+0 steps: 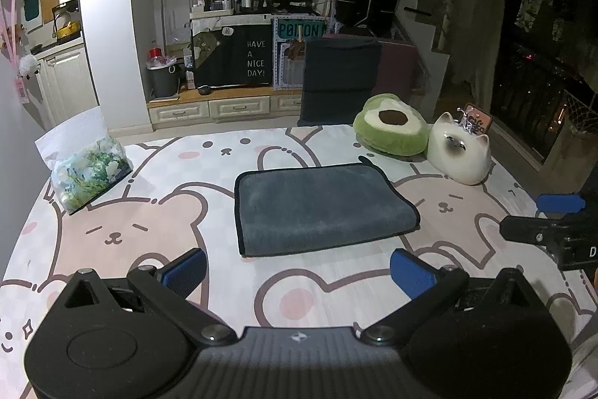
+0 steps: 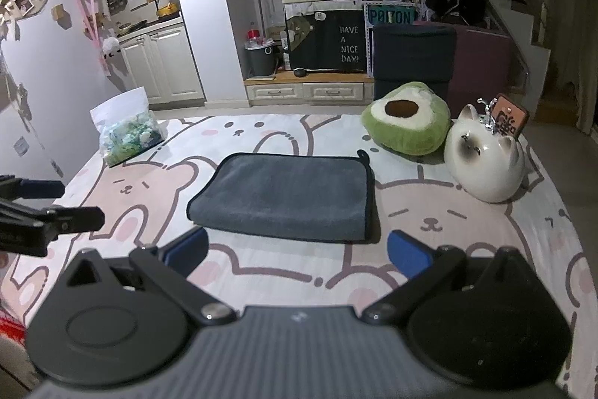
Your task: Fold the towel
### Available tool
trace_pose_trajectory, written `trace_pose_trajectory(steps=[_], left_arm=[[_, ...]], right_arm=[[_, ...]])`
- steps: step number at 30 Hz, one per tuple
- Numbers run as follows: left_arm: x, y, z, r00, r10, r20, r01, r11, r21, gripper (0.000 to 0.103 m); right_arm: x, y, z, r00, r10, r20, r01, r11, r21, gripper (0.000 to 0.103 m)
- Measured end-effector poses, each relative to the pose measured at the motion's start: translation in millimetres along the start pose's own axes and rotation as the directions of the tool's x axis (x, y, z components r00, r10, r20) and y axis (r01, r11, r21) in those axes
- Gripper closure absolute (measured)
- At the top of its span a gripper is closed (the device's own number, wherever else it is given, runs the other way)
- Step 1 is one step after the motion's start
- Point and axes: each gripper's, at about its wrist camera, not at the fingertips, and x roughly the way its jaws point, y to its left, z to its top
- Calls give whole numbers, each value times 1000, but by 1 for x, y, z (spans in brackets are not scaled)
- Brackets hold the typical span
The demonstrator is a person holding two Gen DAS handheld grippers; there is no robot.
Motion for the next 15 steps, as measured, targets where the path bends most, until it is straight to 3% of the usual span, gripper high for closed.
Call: trace_pose_trajectory(steps=[15], left_arm=[[-28,-7,-28,998,-48,47,48,999,1,0]], right_arm=[[-42,3,-35,999,0,52,2,999,-45,0]])
